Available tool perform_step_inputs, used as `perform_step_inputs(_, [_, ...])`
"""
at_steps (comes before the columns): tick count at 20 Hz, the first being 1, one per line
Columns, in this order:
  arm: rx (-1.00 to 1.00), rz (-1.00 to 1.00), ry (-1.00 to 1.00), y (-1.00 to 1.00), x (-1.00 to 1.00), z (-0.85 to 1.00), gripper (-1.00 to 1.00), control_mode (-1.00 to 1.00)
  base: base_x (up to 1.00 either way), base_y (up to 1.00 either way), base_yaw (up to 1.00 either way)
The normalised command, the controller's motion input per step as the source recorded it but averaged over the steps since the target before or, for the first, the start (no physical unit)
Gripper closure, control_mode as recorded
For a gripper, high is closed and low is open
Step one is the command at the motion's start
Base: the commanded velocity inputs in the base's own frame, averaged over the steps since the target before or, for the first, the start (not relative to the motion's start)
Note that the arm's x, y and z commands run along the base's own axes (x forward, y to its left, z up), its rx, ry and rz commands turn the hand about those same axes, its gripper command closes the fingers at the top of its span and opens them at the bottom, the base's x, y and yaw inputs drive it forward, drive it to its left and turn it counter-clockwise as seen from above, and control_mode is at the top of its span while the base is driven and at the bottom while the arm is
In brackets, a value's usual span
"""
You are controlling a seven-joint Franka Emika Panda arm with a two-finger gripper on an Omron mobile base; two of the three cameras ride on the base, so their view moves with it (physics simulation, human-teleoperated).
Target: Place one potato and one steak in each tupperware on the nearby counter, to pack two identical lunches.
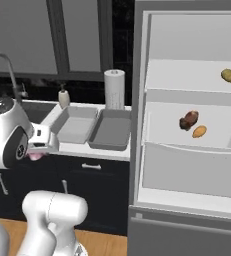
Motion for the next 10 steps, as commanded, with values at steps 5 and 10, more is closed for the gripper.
perform_step_inputs(5, [-0.02,-0.05,0.0,0.03,0.97,0.0,1.0,-1.0,0.0,0.0,0.0])
perform_step_inputs(10, [-0.04,-0.01,0.0,0.63,1.0,-0.03,1.0,-1.0,0.0,0.0,0.0])
